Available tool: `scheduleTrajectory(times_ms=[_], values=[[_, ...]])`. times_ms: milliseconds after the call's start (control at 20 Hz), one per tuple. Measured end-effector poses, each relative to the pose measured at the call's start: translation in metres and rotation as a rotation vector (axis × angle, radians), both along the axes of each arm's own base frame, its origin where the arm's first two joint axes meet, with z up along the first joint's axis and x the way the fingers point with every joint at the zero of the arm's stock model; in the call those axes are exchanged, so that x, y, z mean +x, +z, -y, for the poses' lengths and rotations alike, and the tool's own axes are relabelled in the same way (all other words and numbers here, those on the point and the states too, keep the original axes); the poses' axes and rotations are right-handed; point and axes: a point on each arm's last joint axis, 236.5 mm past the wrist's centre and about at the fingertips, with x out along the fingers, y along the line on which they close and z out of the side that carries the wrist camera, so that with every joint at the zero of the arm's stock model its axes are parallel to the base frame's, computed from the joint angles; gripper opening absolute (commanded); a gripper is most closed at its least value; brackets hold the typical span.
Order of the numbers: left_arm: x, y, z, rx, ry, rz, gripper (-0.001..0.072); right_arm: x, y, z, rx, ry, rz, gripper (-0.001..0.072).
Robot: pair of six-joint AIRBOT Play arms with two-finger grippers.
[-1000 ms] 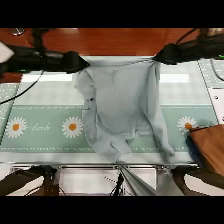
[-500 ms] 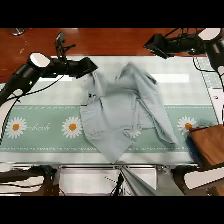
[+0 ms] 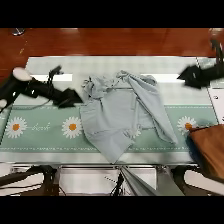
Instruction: Fold the shirts.
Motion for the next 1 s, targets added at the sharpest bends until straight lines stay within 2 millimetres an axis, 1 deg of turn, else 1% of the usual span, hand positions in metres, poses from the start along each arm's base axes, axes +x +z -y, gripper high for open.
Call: scheduleTrajectory(times_ms=[50,100,150,200,300,350,450,550,750,900,950,1000], values=[[-0.018,-0.008,-0.007,-0.003,0.023,-0.033,0.0705,-0.029,-0.017,0.009,-0.021,-0.034,-0.036,0.0619],[-0.033,-0.013,-0.010,-0.019,0.059,-0.060,0.0705,-0.052,-0.029,0.011,-0.031,-0.061,-0.058,0.0619],[-0.048,-0.019,-0.012,-0.032,0.088,-0.085,0.0705,-0.074,-0.041,0.007,-0.022,-0.087,-0.072,0.0619],[-0.059,-0.023,-0.012,-0.052,0.119,-0.106,0.0705,-0.090,-0.051,0.004,-0.019,-0.109,-0.081,0.0619],[-0.079,-0.031,-0.005,-0.090,0.165,-0.145,0.0705,-0.113,-0.069,-0.004,-0.001,-0.143,-0.091,0.0619],[-0.082,-0.035,0.000,-0.110,0.190,-0.148,0.0704,-0.122,-0.076,-0.010,0.016,-0.150,-0.100,0.0619],[-0.089,-0.043,0.012,-0.133,0.220,-0.152,0.0705,-0.130,-0.085,-0.013,0.021,-0.169,-0.103,0.0619],[-0.091,-0.048,0.026,-0.142,0.233,-0.141,0.0705,-0.136,-0.089,-0.018,0.037,-0.175,-0.111,0.0619],[-0.099,-0.063,0.052,-0.123,0.214,-0.140,0.0704,-0.138,-0.090,-0.025,0.067,-0.184,-0.111,0.0619],[-0.103,-0.069,0.063,-0.127,0.217,-0.163,0.0696,-0.139,-0.090,-0.027,0.077,-0.184,-0.113,0.0619],[-0.103,-0.070,0.067,-0.133,0.215,-0.163,0.0486,-0.140,-0.090,-0.027,0.077,-0.184,-0.113,0.0619],[-0.100,-0.072,0.068,-0.131,0.218,-0.149,0.0037,-0.141,-0.092,-0.026,0.070,-0.182,-0.116,0.0619]])
